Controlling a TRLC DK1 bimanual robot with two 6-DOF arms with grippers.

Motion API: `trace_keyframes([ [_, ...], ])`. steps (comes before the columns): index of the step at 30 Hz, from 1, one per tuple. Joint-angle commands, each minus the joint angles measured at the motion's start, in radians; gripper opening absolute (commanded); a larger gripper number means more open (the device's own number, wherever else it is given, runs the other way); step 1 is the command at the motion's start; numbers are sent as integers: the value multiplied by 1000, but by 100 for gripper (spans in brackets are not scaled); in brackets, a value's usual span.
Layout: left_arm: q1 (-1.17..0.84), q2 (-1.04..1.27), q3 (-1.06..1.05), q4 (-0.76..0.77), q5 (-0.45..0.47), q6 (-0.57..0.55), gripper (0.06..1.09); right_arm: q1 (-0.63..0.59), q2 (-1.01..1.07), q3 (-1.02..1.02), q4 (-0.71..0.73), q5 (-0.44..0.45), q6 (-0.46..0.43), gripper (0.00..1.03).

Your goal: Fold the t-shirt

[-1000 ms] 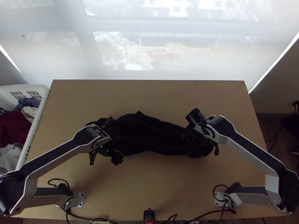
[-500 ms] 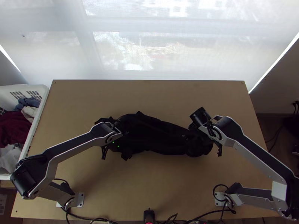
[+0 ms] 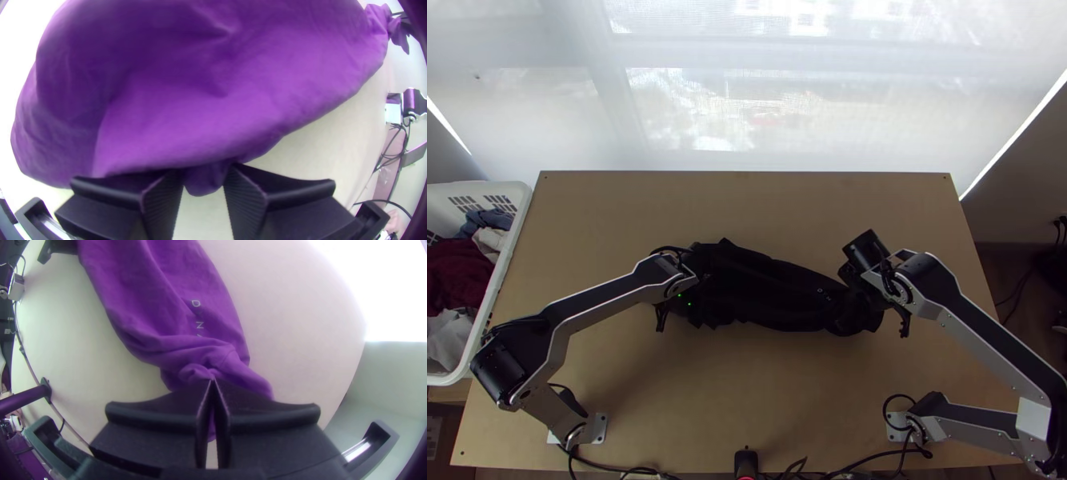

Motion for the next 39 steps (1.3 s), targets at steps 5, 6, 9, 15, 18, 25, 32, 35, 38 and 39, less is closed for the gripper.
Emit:
trace_keyframes([
  [5, 18, -99, 23, -44, 54, 48, 14, -17, -8, 34, 2, 1, -1, 3],
  [6, 27, -113, 34, -63, 54, 51, 14, -21, -8, 43, 2, 1, -3, 3],
  [9, 98, -160, 98, -122, 54, 58, 14, -52, -11, 80, 2, 1, -17, 3],
  [15, 299, -220, 287, -244, 54, 121, 14, -152, -12, 214, 2, 1, -69, 3],
  [18, 368, -246, 380, -280, 56, 150, 14, -188, -9, 304, 2, 1, -87, 3],
  [25, 449, -303, 570, -294, 105, 161, 14, -199, 4, 536, 2, 1, -90, 3],
  [32, 449, -330, 751, -290, 105, 150, 14, -165, 15, 755, 10, 1, -87, 3],
  [35, 452, -343, 799, -277, 105, 147, 14, -164, 15, 832, 22, 1, -78, 3],
  [38, 460, -366, 830, -232, 104, 147, 14, -162, 14, 898, 42, 1, -78, 3],
  [39, 464, -376, 840, -211, 102, 146, 14, -162, 14, 918, 48, 2, -78, 3],
])
